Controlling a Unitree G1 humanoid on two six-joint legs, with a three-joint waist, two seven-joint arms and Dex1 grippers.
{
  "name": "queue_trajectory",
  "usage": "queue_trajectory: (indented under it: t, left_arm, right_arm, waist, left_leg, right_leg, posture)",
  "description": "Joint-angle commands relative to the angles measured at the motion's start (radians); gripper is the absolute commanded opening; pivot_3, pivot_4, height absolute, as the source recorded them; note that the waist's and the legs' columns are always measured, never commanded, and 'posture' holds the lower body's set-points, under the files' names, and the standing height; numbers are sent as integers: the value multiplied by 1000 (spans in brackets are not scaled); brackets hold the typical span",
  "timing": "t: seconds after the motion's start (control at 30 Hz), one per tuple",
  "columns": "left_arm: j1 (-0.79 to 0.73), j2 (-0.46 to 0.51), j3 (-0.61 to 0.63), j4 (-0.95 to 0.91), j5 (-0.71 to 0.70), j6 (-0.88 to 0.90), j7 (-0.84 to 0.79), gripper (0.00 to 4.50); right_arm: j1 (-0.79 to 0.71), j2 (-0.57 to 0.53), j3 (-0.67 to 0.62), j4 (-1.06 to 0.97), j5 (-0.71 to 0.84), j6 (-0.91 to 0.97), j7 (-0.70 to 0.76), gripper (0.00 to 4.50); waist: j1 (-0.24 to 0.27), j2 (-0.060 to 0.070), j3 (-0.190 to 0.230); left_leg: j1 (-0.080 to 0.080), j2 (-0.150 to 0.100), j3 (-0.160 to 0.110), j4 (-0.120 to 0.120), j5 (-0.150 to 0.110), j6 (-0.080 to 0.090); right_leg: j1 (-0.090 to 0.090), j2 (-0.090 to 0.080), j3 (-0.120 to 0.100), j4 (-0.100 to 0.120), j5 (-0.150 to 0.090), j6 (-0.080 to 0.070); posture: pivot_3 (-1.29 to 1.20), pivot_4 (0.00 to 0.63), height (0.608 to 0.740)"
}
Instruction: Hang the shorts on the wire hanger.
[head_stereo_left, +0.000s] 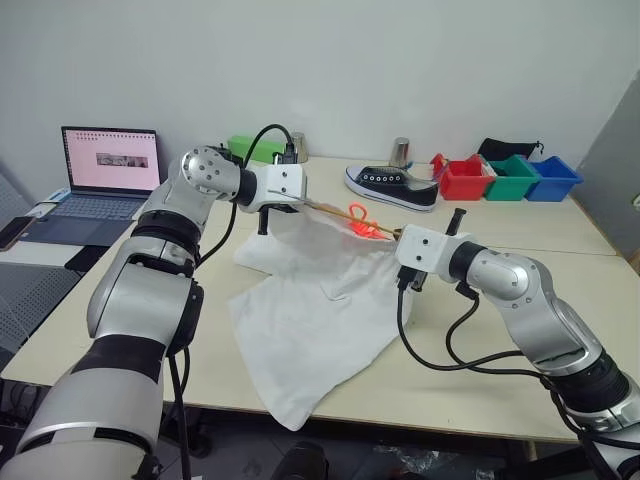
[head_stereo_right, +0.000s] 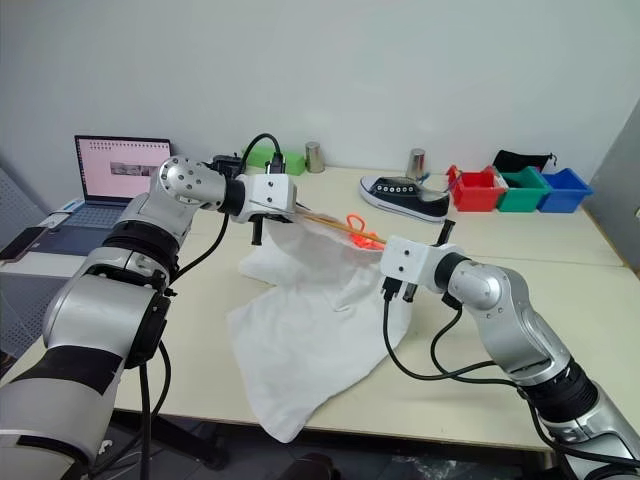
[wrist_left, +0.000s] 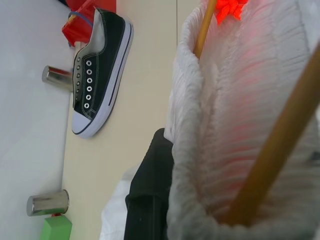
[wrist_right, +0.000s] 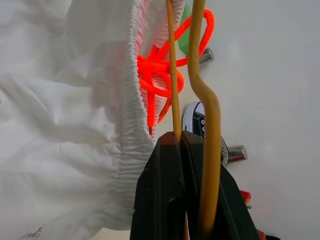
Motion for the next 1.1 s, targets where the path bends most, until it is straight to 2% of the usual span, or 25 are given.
queue_trajectory:
  t: [0.03, 0.1, 0.3, 0.4, 0.47, 0.63, 0.87, 1.0, 1.1]
  left_arm:
    - [2, -5, 19, -36, -21, -16, -8, 0]
    - [3, -7, 19, -37, -18, -18, 1, 0]
    - [18, -5, 4, -41, 10, -35, 46, 0]
    - [27, -3, 3, -45, 14, -44, 52, 0]
    - [34, -2, 7, -50, 11, -52, 52, 0]
    - [69, 1, 23, -88, -23, -63, 10, 0]
    - [112, 16, 35, -148, -56, -55, -33, 0]
    - [119, 27, 40, -173, -73, -40, -42, 0]
    - [130, 34, 41, -188, -76, -33, -42, 0]
  right_arm:
    - [-40, 10, -48, -25, -2, -19, 5, 465]
    - [-40, 10, -52, -26, -1, -16, 11, 759]
    - [-13, -26, -86, -55, 46, 22, 99, 2249]
    - [13, -67, -130, -91, 120, 69, 186, 2895]
    - [25, -72, -181, -118, 208, 148, 241, 3375]
    - [9, 19, -361, -75, 428, 459, 252, 4457]
    - [-4, 120, -505, 138, 623, 750, 210, 4457]
    - [25, 127, -479, 186, 664, 753, 202, 4457]
    - [7, 181, -483, 212, 696, 775, 164, 4457]
  waist:
    - [-2, 0, 0]
    - [-4, 0, 0]
    - [-16, 0, 0]
    - [-21, 0, 0]
    - [-22, 0, 0]
    - [-23, 0, 0]
    - [-23, 0, 0]
    - [-21, 0, -1]
    - [-22, 0, -1]
  left_leg:
    - [0, 0, 0, 0, 0, 0]
    - [0, 0, 0, 0, 0, 0]
    - [0, 0, 0, 0, 0, 0]
    - [0, 0, 0, 0, 0, 0]
    - [0, 0, 0, 1, 0, 0]
    - [2, 0, 0, 1, 0, 0]
    - [6, 0, 1, 1, 0, 0]
    - [5, 0, 1, 1, 0, 0]
    - [5, 0, 1, 1, 0, 0]
  right_leg:
    - [0, 0, 0, 0, 0, 0]
    - [0, 0, 0, 0, 0, 0]
    - [0, 0, 1, 1, 0, 0]
    - [0, 0, 1, 1, 0, 0]
    - [0, 0, 0, 1, 0, 0]
    - [0, 0, 1, 3, 0, 0]
    - [3, 0, 1, 4, 0, -1]
    - [3, 0, 1, 4, 0, -1]
    - [2, 0, 1, 4, 0, -1]
  posture:
    - [302, 0, 740]
    - [300, 0, 740]
    - [291, 0, 740]
    - [287, 0, 740]
    - [283, 0, 740]
    - [286, 0, 740]
    - [321, 0, 740]
    - [345, 0, 740]
    - [350, 0, 740]
